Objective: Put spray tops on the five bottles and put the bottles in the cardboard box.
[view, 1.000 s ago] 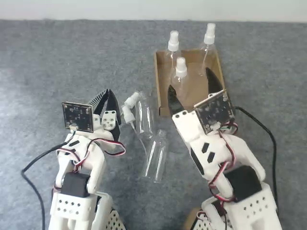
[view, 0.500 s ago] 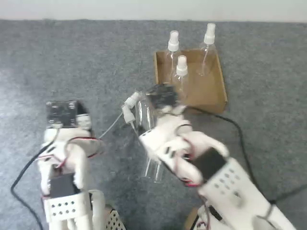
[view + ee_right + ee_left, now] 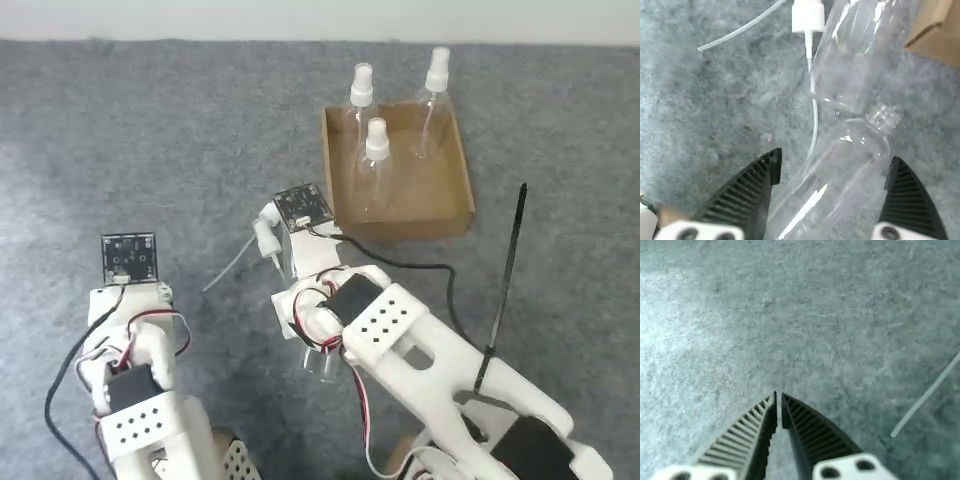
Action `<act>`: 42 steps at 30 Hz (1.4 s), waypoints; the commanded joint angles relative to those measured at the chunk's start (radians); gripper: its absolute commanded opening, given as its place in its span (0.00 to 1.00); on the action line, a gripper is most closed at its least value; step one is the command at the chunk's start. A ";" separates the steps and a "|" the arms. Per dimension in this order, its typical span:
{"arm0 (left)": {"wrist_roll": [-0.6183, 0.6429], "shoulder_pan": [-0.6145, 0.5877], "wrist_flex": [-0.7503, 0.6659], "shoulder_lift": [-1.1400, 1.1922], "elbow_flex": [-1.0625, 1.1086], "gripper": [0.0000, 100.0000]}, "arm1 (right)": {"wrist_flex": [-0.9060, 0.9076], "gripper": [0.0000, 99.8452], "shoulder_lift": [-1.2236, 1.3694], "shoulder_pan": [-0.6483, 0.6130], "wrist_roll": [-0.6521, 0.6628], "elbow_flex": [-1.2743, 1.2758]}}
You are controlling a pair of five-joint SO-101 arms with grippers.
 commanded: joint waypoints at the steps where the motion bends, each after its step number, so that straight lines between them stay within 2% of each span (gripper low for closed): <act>1: -0.011 0.002 -0.040 -0.011 -0.005 0.01 | -0.021 0.29 0.002 -0.005 -0.021 0.020; 17: -0.008 0.005 -0.038 -0.011 -0.001 0.01 | -0.027 0.29 0.010 -0.001 -0.021 0.117; 20: -0.008 0.005 -0.038 -0.011 -0.001 0.01 | -0.018 0.29 0.005 0.065 -0.021 0.121; 26: -0.008 0.005 -0.038 -0.011 -0.001 0.01 | 0.087 0.29 0.002 0.306 0.003 0.117; 28: -0.008 0.005 -0.038 -0.011 -0.001 0.01 | 0.131 0.29 0.007 0.384 0.089 0.118; 32: -0.006 0.006 -0.038 -0.011 -0.001 0.01 | 0.268 0.29 -0.001 0.570 0.391 0.120; 37: -0.006 0.006 -0.038 -0.011 0.001 0.01 | 0.367 0.29 -0.001 0.928 0.784 0.121; 40: -0.006 0.006 -0.038 -0.011 0.001 0.01 | 0.340 0.29 0.001 1.119 0.911 0.121; 42: -0.006 0.006 -0.038 -0.011 0.002 0.01 | 0.303 0.26 0.008 1.190 0.974 0.121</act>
